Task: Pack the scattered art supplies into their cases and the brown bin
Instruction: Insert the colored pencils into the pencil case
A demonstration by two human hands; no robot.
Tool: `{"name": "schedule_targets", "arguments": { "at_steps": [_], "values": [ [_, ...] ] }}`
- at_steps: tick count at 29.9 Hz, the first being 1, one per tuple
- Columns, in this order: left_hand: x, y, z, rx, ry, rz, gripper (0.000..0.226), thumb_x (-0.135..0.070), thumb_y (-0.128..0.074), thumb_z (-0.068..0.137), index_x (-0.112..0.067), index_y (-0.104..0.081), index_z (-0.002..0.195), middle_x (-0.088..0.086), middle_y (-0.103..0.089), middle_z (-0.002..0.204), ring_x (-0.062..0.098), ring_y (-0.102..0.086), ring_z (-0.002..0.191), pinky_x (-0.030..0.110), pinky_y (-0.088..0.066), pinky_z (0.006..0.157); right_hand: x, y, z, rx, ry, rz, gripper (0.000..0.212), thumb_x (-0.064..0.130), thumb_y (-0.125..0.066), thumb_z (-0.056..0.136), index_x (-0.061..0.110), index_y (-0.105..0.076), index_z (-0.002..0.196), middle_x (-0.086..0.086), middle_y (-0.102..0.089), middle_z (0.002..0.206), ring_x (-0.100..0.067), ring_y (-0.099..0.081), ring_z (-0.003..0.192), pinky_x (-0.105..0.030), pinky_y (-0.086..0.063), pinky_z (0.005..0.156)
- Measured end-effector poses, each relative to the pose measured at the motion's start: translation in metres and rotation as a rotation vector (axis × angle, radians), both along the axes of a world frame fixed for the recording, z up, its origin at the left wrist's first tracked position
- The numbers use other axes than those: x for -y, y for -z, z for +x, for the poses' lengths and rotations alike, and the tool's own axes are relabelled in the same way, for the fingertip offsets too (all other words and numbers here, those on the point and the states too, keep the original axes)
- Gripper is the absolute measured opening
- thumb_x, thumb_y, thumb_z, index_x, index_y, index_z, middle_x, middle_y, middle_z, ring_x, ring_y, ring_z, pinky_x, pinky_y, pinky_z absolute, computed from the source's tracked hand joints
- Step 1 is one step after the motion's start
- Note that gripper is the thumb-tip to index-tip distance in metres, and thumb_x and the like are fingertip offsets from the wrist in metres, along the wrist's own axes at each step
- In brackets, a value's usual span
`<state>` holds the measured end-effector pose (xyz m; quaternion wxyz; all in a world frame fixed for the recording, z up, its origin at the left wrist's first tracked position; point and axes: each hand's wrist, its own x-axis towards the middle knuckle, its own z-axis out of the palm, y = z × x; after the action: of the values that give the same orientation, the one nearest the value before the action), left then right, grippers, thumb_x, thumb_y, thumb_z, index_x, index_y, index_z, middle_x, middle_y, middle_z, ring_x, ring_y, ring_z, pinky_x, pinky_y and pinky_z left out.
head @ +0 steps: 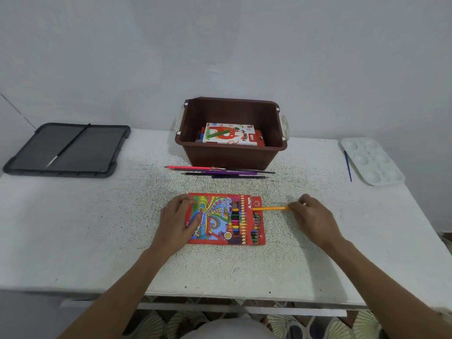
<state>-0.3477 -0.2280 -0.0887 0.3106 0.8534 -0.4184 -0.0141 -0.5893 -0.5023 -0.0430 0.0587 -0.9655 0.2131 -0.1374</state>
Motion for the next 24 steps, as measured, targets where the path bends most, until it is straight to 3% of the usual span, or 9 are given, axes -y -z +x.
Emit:
{"name": "schedule_targets", "arguments": {
  "at_steps": [2,6,12,19,22,24],
  "values": [
    [0.000,0.001,0.001,0.004,0.001,0.006,0.051,-0.059,-0.041,0.088,-0.019,-0.054,0.118,0.008,-0.054,0.129,0.021,-0.055,0.113,0.048,-0.051,0.093,-0.019,0.003,0.015,0.011,-0.053,0.014,0.013,0.012,-0.078,0.080,0.008,-0.075,0.092,-0.004,-0.055,0.069,-0.018,-0.048,0.053,-0.019,-0.026,0.045],
    [0.000,0.004,0.002,0.013,0.000,0.016,0.049,-0.056,-0.046,0.088,-0.019,-0.055,0.118,0.007,-0.054,0.129,0.020,-0.055,0.113,0.048,-0.051,0.092,-0.046,0.014,0.038,0.021,-0.114,0.089,0.026,0.012,-0.084,0.073,0.007,-0.073,0.096,-0.002,-0.056,0.069,-0.009,-0.042,0.059,-0.021,-0.030,0.049],
    [0.000,0.006,0.004,0.028,0.001,0.015,0.042,-0.049,-0.055,0.087,-0.020,-0.054,0.118,0.007,-0.053,0.128,0.020,-0.055,0.112,0.046,-0.049,0.093,-0.062,0.019,0.051,0.053,-0.081,0.214,0.026,0.004,-0.079,0.076,0.002,-0.070,0.101,-0.007,-0.061,0.084,-0.021,-0.061,0.068,-0.023,-0.043,0.056],
    [0.016,0.003,0.016,0.032,-0.054,0.048,0.033,-0.039,-0.061,0.090,-0.017,-0.057,0.114,0.003,-0.056,0.117,0.016,-0.054,0.105,0.039,-0.046,0.092,-0.060,0.024,0.047,0.085,-0.075,0.280,0.023,0.005,-0.066,0.087,0.001,-0.068,0.110,-0.011,-0.060,0.092,-0.024,-0.062,0.077,-0.031,-0.051,0.063],
    [0.032,-0.006,0.025,0.112,0.020,0.006,0.018,-0.028,-0.058,0.093,-0.018,-0.064,0.107,0.000,-0.060,0.109,0.016,-0.055,0.102,0.039,-0.042,0.093,-0.060,0.026,0.047,0.081,-0.057,0.275,0.026,0.006,-0.062,0.091,0.001,-0.065,0.117,-0.011,-0.059,0.095,-0.024,-0.061,0.081,-0.033,-0.052,0.065],
    [0.046,-0.011,0.031,0.170,0.100,-0.003,0.025,-0.031,-0.051,0.094,-0.017,-0.067,0.107,-0.001,-0.062,0.111,0.018,-0.057,0.102,0.042,-0.044,0.090,-0.060,0.025,0.048,0.083,-0.046,0.284,0.028,0.007,-0.058,0.093,0.001,-0.063,0.121,-0.011,-0.058,0.096,-0.023,-0.059,0.083,-0.031,-0.049,0.067]
  ]
}}
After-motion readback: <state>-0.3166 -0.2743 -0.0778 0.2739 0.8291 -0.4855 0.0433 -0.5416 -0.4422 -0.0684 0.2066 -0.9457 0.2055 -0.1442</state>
